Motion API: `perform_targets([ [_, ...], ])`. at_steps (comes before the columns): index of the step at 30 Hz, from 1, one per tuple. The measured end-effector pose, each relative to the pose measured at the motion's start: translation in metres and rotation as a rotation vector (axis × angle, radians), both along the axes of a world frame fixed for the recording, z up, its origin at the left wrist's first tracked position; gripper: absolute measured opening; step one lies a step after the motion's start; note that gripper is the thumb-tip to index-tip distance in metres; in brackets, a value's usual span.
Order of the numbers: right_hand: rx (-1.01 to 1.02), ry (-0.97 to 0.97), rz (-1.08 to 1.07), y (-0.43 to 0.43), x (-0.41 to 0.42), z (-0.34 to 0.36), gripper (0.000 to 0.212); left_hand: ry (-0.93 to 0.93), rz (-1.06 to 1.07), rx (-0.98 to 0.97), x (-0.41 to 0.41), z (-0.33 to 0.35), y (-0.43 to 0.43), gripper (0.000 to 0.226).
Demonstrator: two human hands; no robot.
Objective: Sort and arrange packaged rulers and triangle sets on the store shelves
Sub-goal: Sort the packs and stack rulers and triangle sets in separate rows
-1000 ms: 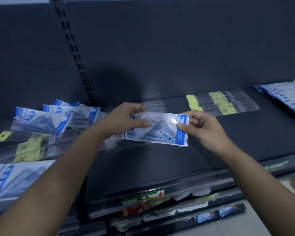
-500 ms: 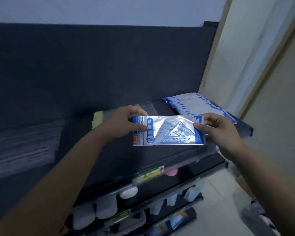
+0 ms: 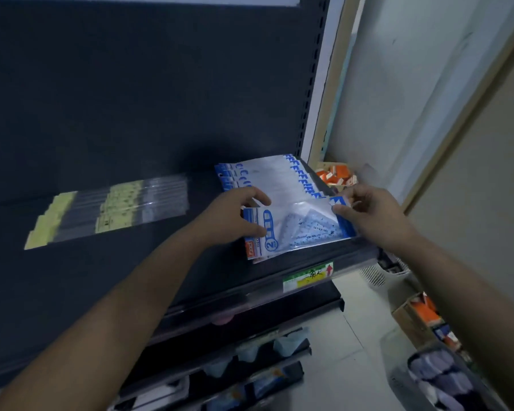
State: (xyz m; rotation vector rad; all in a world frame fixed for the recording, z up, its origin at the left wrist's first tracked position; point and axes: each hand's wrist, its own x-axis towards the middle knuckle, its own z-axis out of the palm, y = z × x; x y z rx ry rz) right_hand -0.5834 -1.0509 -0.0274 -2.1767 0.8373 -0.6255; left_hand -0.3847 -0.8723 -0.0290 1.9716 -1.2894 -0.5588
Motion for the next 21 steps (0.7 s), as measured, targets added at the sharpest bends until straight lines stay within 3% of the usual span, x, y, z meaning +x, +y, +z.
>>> perform_targets([
  [3,-0.087,0.145,0.145,-0.021,0.006,-0.015,0.015,-0.131,-0.062,0.136,0.004,-0.004,-0.013,0.053],
  [7,-0.112,0.203,0.321,-0.042,0.017,-0.010,0.053,-0.211,-0.166,0.262,0.010,0.004,-0.027,0.066],
  [9,-0.090,0.237,0.388,-0.051,0.021,-0.005,0.062,-0.211,-0.163,0.273,0.010,0.009,-0.032,0.067],
  [15,-0.261,0.218,0.423,-0.056,0.033,0.003,0.049,-0.254,0.088,0.176,-0.009,0.014,-0.036,0.048],
  [21,-0.403,0.136,0.539,-0.037,0.055,0.004,0.048,-0.636,0.366,0.265,-0.050,0.020,-0.005,0.061],
])
